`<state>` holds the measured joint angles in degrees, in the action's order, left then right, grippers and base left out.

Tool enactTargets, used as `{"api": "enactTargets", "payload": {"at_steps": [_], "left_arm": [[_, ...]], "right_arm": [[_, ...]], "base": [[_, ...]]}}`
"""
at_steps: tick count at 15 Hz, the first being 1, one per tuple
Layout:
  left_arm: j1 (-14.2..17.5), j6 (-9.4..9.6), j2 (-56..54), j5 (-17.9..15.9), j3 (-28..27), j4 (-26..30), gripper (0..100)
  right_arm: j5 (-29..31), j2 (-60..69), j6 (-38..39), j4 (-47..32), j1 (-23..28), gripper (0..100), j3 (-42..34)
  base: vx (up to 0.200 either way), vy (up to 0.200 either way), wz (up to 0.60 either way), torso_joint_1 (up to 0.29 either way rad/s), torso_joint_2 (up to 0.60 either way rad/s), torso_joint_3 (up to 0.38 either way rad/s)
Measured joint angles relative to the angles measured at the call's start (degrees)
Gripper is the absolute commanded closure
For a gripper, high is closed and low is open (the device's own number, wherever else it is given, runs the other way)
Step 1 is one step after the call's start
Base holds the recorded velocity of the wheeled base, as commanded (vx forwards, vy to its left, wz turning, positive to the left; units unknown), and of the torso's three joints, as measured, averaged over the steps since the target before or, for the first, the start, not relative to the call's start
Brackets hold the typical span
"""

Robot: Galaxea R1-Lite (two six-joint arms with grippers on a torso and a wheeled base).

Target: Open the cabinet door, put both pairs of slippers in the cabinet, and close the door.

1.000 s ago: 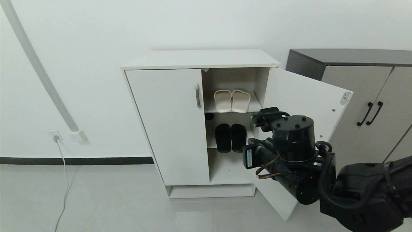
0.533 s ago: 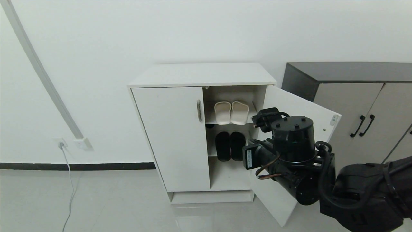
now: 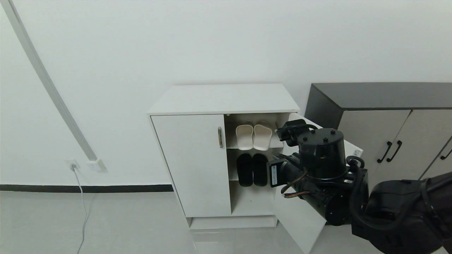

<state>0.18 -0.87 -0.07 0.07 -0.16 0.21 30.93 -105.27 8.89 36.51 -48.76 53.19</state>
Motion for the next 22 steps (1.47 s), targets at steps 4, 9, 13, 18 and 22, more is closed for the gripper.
{"api": "enactTargets", "payload": {"at_steps": [4, 9, 13, 18, 22], "left_arm": [[0.0, 0.0, 0.0, 0.0, 0.0, 0.0, 100], [0.0, 0.0, 0.0, 0.0, 0.0, 0.0, 100], [0.0, -0.04, 0.0, 0.0, 0.0, 0.0, 100], [0.0, 0.0, 0.0, 0.0, 0.0, 0.0, 100], [0.0, 0.0, 0.0, 0.0, 0.0, 0.0, 100]], "right_arm": [[0.0, 0.0, -0.5, 0.0, 0.0, 100, -0.3], [0.0, 0.0, -0.6, 0.0, 0.0, 100, -0.4], [0.0, 0.0, -0.6, 0.1, 0.0, 100, -0.6], [0.0, 0.0, -0.7, 0.2, 0.0, 100, -0.8], [0.0, 0.0, -0.7, 0.1, 0.0, 100, -1.0]], "base": [[0.0, 0.0, 0.0, 0.239, -0.57, -0.329], [0.0, 0.0, 0.0, 0.252, -0.55, -0.306], [0.0, 0.0, 0.0, 0.182, -0.39, -0.212], [0.0, 0.0, 0.0, 0.136, -0.29, -0.154], [0.0, 0.0, 0.0, 0.0, 0.0, 0.0]]}}
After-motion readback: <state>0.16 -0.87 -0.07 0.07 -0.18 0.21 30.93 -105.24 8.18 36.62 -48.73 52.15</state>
